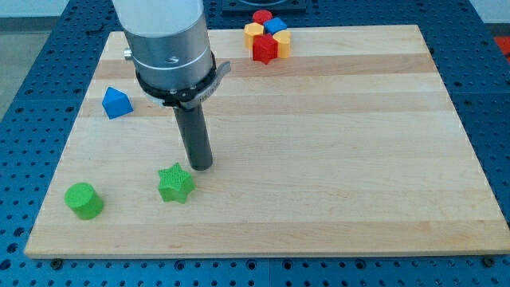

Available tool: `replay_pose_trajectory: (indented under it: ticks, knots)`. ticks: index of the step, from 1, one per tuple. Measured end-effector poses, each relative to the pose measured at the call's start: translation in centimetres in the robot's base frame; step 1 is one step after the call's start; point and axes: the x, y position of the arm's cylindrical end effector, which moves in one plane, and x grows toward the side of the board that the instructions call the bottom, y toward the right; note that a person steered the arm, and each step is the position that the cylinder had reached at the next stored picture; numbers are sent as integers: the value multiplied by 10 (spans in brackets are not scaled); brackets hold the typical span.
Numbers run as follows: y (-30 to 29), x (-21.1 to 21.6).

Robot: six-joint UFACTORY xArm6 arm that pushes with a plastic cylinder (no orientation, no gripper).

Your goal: Slide the green star closer to the green circle

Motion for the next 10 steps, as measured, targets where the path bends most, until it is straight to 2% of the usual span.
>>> replay_pose_trajectory:
  ticks: [2, 3, 6, 10]
  knots:
    - [-40, 38]
    - [-46, 41]
    - [-14, 65]
    - [-85, 66]
